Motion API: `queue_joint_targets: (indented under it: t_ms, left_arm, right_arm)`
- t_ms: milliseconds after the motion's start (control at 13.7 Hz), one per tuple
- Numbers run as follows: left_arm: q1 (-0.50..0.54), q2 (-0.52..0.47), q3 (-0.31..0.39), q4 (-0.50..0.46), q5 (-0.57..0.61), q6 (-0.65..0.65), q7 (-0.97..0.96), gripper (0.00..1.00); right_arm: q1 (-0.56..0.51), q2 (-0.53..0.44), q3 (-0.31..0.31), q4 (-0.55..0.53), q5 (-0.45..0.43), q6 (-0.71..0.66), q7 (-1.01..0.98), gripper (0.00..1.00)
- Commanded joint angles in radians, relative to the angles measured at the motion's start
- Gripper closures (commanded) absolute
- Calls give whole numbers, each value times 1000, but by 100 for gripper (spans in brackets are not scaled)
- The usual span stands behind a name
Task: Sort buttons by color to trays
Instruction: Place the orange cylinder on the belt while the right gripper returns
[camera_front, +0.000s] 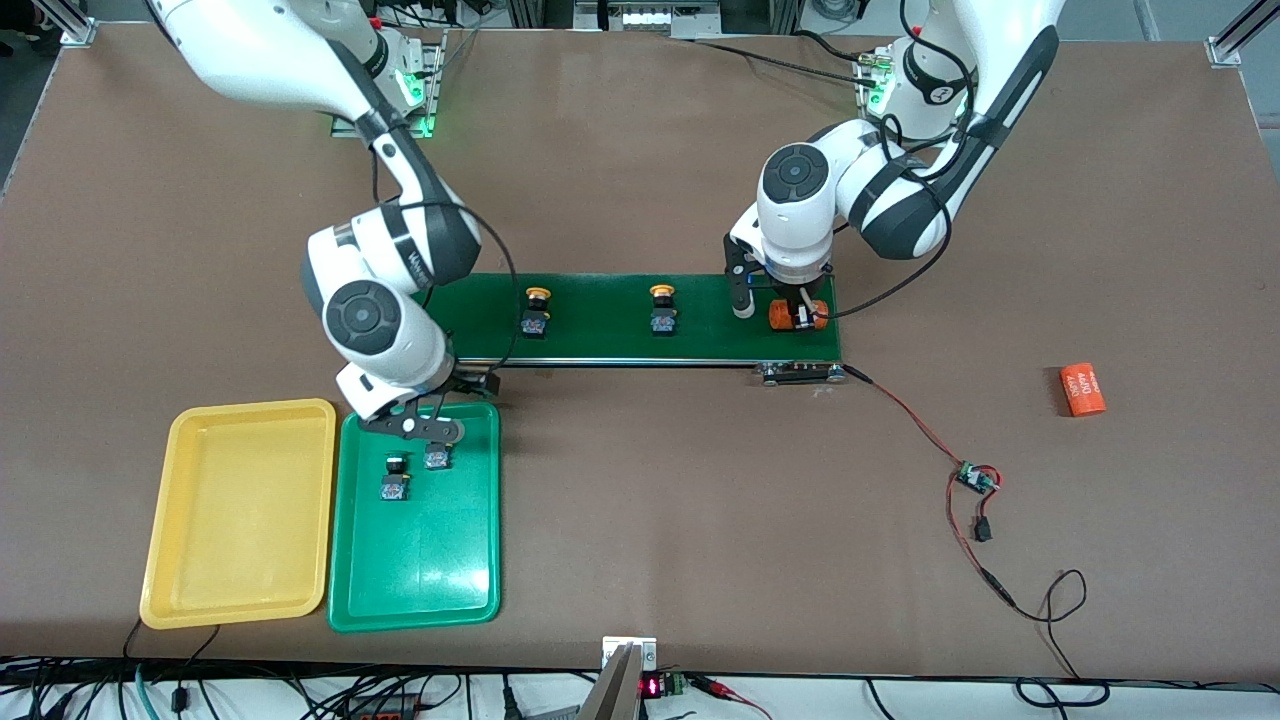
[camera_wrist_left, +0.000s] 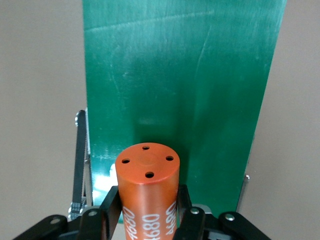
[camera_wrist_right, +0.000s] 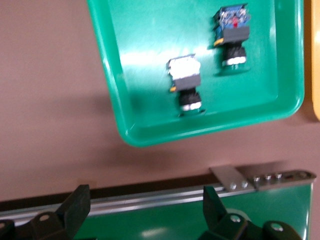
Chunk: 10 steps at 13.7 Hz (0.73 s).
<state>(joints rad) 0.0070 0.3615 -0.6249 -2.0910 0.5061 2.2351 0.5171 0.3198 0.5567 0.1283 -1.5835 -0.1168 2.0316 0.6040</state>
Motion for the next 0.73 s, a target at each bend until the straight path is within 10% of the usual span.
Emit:
queue_joint_targets:
  t_ms: [0,656]
  left_arm:
    - [-16,14,4,25,20,-9,20,8]
    - [154,-52,148,52,-1,-11,24,0]
  right_arm:
    - [22,-58,1,-88,11,1,28,0]
    - [19,-54,68,-165,34,10,31,0]
